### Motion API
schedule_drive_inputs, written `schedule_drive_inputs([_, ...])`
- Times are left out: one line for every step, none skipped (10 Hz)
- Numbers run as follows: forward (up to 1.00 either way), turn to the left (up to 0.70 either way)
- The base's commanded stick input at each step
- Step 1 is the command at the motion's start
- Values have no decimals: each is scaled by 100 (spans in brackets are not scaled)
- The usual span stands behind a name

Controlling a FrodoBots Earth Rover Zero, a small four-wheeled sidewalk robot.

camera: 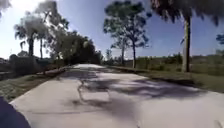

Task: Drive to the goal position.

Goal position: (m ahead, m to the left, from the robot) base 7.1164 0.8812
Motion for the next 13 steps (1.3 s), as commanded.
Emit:
schedule_drive_inputs([70, 0])
schedule_drive_inputs([70, 21])
schedule_drive_inputs([70, 35])
schedule_drive_inputs([70, 34])
schedule_drive_inputs([70, 20])
schedule_drive_inputs([70, 6])
schedule_drive_inputs([70, 0])
schedule_drive_inputs([70, 0])
schedule_drive_inputs([70, 0])
schedule_drive_inputs([70, 0])
schedule_drive_inputs([70, 0])
schedule_drive_inputs([70, 0])
schedule_drive_inputs([70, 0])
